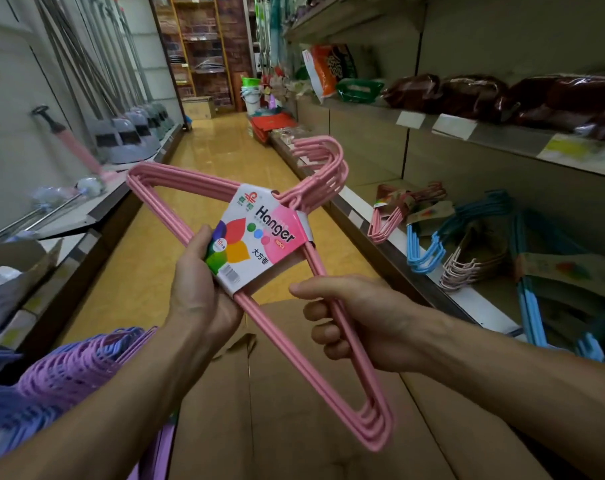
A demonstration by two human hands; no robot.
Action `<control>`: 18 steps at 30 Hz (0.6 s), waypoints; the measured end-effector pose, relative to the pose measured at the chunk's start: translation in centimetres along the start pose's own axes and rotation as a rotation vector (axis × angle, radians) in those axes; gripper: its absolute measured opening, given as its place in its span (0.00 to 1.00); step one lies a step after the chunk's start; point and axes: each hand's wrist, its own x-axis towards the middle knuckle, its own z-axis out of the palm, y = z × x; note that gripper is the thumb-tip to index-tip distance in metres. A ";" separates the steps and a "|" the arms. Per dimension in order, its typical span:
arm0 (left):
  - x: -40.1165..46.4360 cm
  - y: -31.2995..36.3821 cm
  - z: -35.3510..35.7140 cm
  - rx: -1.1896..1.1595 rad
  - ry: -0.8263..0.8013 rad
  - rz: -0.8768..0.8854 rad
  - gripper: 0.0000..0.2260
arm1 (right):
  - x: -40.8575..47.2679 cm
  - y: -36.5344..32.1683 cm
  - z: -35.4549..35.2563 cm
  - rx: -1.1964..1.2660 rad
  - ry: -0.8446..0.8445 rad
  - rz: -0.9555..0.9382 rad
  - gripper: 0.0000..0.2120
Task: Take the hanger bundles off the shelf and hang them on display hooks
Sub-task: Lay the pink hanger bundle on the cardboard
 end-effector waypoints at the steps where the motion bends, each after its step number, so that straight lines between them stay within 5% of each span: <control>1: -0.1 0.0 -0.3 0.039 -0.016 -0.029 0.19 | 0.2 0.2 0.2 -0.025 0.055 0.006 0.10; 7: -0.3 0.5 -3.2 0.790 0.000 -0.199 0.21 | 0.9 2.7 0.6 -0.157 0.277 0.002 0.07; 12: 0.1 1.6 -3.9 1.444 0.013 -0.178 0.21 | 1.4 3.0 0.7 -0.397 0.365 -0.058 0.01; 14: 0.5 2.0 -3.2 1.575 0.004 -0.050 0.23 | 1.5 3.2 0.9 -0.457 0.357 -0.085 0.03; 18: 0.9 2.5 -1.4 1.423 -0.038 0.402 0.15 | 1.7 3.8 1.5 -0.466 0.339 -0.069 0.03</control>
